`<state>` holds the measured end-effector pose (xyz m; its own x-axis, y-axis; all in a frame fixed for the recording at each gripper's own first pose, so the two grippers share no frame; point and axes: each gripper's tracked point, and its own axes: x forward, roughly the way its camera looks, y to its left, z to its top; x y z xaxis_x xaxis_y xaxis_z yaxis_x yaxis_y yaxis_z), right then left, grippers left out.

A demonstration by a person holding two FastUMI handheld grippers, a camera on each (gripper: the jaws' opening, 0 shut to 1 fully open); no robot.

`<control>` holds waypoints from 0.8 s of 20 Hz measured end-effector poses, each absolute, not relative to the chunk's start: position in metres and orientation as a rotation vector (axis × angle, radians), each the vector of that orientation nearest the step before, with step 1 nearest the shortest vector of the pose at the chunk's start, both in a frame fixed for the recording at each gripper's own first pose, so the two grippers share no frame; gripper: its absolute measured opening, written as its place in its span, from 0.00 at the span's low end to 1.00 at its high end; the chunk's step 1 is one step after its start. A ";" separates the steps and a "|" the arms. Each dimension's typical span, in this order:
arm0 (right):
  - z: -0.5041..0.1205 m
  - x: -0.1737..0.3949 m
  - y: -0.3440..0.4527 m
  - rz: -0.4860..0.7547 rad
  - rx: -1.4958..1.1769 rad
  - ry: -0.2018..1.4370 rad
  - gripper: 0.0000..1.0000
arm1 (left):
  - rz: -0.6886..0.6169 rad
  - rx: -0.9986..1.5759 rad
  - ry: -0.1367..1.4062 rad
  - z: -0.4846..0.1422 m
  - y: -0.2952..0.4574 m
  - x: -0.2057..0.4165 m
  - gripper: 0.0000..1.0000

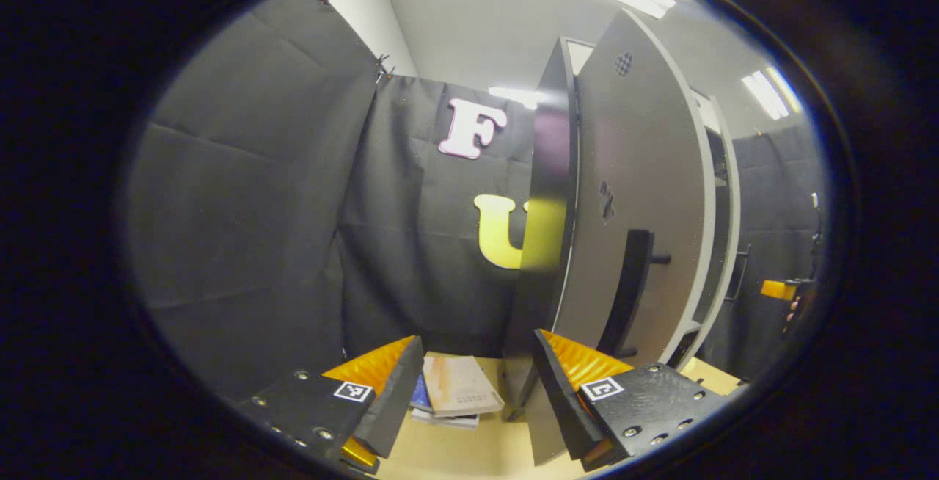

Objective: Grasp the bottle in the cabinet with the left hand and place it on the coaster, then close the right door with the right hand and the left door with the left hand.

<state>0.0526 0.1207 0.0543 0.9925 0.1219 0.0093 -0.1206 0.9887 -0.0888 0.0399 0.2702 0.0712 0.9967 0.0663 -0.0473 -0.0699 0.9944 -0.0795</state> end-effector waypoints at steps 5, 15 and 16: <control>0.043 0.046 0.104 0.079 -0.081 0.026 0.97 | 0.005 -0.113 -0.035 0.098 0.259 0.067 0.87; 0.030 0.060 0.082 0.147 -0.069 0.061 0.98 | 0.079 0.013 0.019 0.092 0.223 0.070 0.87; 0.032 0.064 0.081 0.164 -0.080 0.060 0.98 | 0.098 0.034 0.023 0.094 0.220 0.070 0.93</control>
<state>0.0645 0.0809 0.0315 0.9848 0.1608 -0.0661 -0.1655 0.9834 -0.0742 0.0702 0.2201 0.0942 0.9949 0.0986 -0.0214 -0.0978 0.9946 0.0346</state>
